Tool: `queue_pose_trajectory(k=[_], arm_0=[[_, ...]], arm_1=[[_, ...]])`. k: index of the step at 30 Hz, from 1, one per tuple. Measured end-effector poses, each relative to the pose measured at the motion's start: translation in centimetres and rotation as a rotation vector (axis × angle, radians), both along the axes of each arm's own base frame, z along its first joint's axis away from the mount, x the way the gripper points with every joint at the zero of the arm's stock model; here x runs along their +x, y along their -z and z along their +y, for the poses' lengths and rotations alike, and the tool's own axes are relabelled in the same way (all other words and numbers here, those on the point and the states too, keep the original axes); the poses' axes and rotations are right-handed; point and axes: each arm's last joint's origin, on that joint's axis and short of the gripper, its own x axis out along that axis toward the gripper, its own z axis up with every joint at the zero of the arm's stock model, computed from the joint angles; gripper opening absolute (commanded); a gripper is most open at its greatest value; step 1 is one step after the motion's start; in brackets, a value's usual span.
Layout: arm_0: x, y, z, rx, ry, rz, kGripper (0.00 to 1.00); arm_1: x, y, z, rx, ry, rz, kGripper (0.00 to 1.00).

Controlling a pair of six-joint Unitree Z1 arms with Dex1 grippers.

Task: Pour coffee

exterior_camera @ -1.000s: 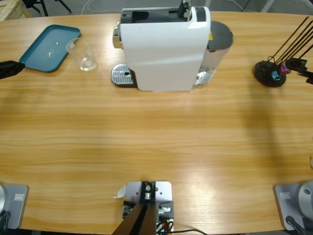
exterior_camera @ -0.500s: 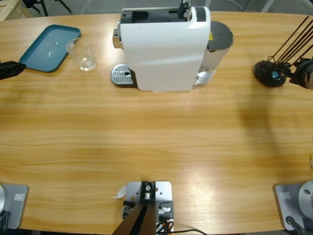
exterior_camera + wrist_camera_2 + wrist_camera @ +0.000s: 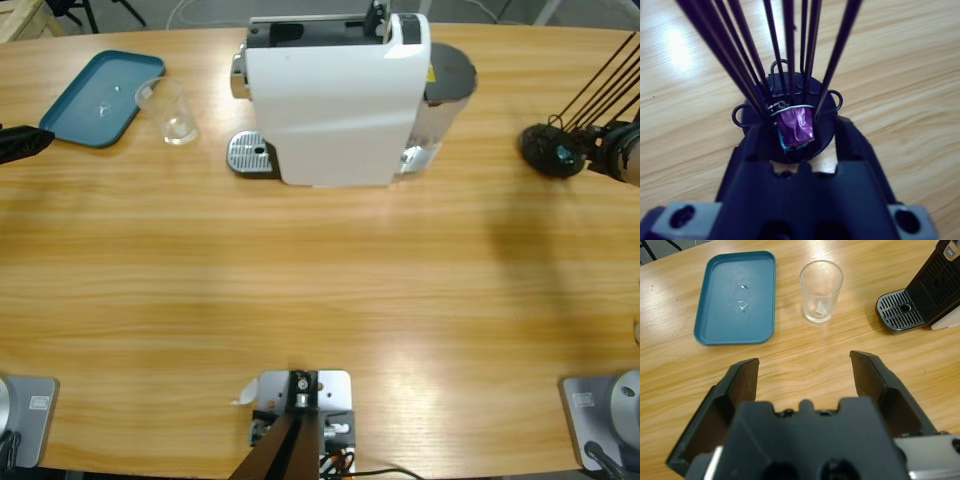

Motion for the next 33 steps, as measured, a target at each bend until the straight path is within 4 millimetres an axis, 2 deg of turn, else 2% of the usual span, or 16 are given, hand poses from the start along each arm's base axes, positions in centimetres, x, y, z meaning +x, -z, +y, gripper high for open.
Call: queue_pose_trajectory(k=[1, 2, 3, 24, 32, 33], arm_0=[[0.0, 0.0, 0.0, 0.000, 0.000, 0.000, 0.780], [0.0, 0.0, 0.0, 0.000, 0.000, 0.000, 0.780], [0.0, 0.0, 0.0, 0.000, 0.000, 0.000, 0.780], [0.1, 0.1, -0.1, 0.003, 0.000, 0.005, 0.780], [0.1, 0.1, -0.1, 0.004, 0.000, 0.006, 0.780], [0.1, 0.1, -0.1, 0.004, 0.000, 0.006, 0.780]], arm_1=[[0.0, 0.0, 0.0, -0.002, 0.000, -0.002, 0.078], [0.0, 0.0, 0.1, -0.004, 0.000, -0.003, 0.015], [0.0, 0.0, 0.1, -0.005, 0.000, -0.005, 0.000], [0.1, -0.4, 0.3, -0.040, -0.004, 0.017, 0.000], [0.0, -3.6, 0.4, -0.091, -0.051, 0.031, 0.000], [0.0, -4.1, 0.4, -0.095, -0.055, 0.029, 0.035]])
